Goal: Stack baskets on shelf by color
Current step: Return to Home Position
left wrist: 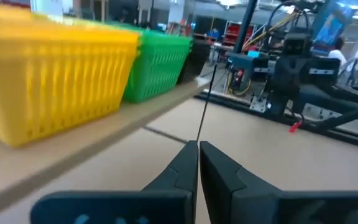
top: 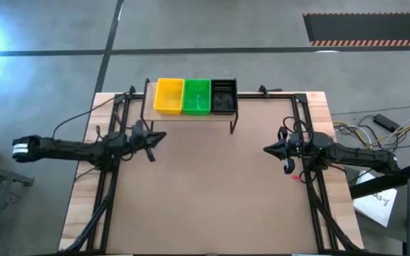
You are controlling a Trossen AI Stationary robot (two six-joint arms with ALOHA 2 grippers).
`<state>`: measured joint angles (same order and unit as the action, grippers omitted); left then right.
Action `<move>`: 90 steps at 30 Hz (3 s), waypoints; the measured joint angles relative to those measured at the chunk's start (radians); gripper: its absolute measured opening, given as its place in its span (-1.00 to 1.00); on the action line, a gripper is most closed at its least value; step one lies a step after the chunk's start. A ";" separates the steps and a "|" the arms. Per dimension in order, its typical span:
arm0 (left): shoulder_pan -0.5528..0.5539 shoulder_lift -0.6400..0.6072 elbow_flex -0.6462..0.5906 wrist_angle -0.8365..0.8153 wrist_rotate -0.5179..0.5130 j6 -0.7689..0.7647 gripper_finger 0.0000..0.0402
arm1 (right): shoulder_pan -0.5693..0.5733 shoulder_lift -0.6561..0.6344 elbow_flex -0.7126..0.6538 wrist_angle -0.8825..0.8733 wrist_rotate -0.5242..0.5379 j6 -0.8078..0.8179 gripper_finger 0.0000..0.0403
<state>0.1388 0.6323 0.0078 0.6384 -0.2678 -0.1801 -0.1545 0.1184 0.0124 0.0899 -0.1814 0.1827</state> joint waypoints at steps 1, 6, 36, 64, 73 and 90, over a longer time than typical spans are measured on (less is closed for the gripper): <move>-0.003 -0.019 0.000 -0.007 -0.003 0.015 -1.00 | 0.001 0.000 0.000 -0.002 0.000 0.003 -0.96; -0.043 -0.103 0.000 -0.042 -0.022 0.120 -1.00 | 0.002 0.000 0.000 -0.004 0.000 0.016 -0.96; -0.232 -0.600 -0.003 -0.571 -0.137 0.221 -1.00 | 0.111 0.003 -0.002 -0.072 0.160 -0.119 -0.96; -0.102 -0.462 -0.004 -0.567 0.080 0.240 -1.00 | 0.110 0.008 -0.002 -0.062 0.103 -0.157 -0.96; -0.102 -0.417 -0.003 -0.560 0.080 0.240 -1.00 | 0.110 0.008 -0.002 -0.060 0.103 -0.157 -0.96; -0.102 -0.384 -0.003 -0.559 0.078 0.240 -1.00 | 0.117 -0.118 -0.002 -0.065 0.114 -0.081 -0.96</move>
<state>0.0365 0.2485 0.0044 0.0795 -0.1898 0.0597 -0.0375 0.0002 0.0101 0.0244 -0.0677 0.1020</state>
